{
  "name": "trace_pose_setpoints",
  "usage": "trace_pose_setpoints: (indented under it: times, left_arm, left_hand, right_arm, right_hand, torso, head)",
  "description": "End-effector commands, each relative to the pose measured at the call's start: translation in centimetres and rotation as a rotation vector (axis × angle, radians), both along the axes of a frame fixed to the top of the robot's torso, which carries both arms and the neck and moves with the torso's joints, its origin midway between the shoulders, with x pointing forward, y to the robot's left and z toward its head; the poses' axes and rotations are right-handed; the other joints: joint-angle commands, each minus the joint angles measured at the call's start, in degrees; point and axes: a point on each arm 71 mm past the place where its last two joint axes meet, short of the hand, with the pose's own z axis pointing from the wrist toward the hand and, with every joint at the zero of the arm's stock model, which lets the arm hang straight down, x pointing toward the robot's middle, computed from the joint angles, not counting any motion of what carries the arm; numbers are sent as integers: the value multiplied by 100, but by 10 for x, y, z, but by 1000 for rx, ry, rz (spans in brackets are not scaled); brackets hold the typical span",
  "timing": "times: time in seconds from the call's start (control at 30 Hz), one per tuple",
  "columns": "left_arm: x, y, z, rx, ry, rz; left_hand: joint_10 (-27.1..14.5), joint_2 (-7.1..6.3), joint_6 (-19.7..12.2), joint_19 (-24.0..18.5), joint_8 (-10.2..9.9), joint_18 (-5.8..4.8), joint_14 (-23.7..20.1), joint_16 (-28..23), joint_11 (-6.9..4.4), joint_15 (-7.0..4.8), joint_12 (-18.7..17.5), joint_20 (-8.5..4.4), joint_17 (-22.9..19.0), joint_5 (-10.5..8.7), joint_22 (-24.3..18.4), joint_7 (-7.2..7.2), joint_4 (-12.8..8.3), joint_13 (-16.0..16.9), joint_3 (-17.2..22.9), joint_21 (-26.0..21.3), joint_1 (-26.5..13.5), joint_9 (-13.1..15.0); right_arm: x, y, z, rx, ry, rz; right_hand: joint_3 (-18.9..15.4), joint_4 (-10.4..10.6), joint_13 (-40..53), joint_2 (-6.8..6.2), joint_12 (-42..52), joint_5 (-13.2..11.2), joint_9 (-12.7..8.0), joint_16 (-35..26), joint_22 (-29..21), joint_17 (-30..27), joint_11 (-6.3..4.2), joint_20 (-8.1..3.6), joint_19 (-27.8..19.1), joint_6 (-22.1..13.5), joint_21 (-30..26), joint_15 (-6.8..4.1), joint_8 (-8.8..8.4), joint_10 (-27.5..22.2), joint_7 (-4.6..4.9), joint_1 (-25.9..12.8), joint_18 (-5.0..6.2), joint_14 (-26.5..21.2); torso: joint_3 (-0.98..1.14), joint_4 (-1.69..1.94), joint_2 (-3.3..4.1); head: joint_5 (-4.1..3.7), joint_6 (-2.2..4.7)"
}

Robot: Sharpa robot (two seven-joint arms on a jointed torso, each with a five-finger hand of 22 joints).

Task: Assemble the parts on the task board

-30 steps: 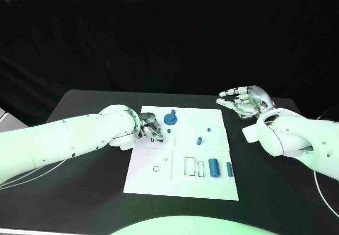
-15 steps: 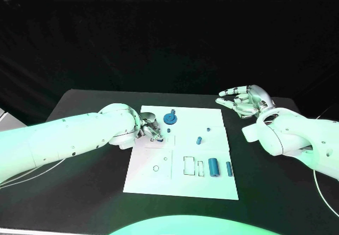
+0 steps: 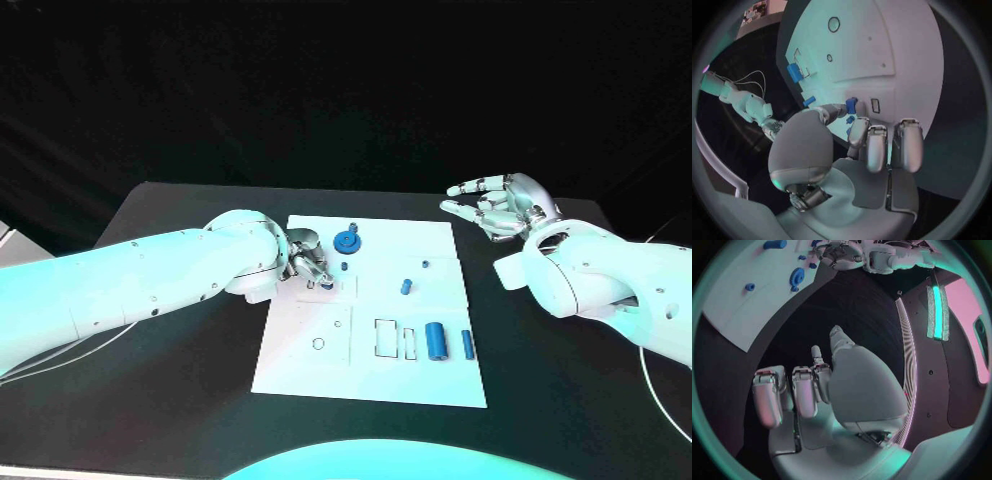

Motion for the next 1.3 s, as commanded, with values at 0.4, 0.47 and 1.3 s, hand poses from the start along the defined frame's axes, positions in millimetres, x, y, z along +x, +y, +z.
trace_pose_setpoints:
  times: [0.4, 0.47, 1.3]
  left_arm:
    - [0, -9, -10, 56, 122, -30]
    - [0, -9, -10, 58, 124, -30]
    - [4, -6, -8, 53, 76, 10]
  left_hand:
    - [88, -13, 114, 29, -1, -74, 544, 22, -8, -26, 43, -3, 1326, 74, 354, -57, -1264, 39, 1236, 11, 10, -12]
    - [88, -13, 114, 29, -1, -74, 544, 22, -8, -26, 43, -3, 1326, 74, 354, -57, -1264, 39, 1236, 11, 10, -12]
    - [97, -37, 320, 29, -280, -73, 527, -7, -88, -94, -15, -54, 1269, -206, 332, -180, -153, 83, -1005, -65, -536, -118]
  right_arm:
    - [-1, 4, 0, 3, 3, 22]
    - [-1, 4, 0, 3, 4, 22]
    - [-1, 3, 0, 4, 2, 14]
  right_hand:
    - [-42, -8, 874, 9, -16, 10, 8, -23, 1473, 1065, 2, 17, 560, -11, -3, -4, 21, -24, -22, -32, -19, 488]
    - [-42, -8, 874, 9, -16, 10, 8, -23, 1473, 1065, 2, 17, 560, -11, -3, -4, 21, -24, -22, -32, -19, 488]
    - [-65, -7, 827, 12, -79, 9, 11, -69, 1440, 980, 3, 14, 520, -33, -80, -6, 33, -68, -21, -53, 0, 465]
  torso:
    - [8, -6, -3]
    - [8, -8, -4]
    - [-6, 9, -1]
  head:
    - [2, -35]
    - [3, -34]
    - [-29, -3]
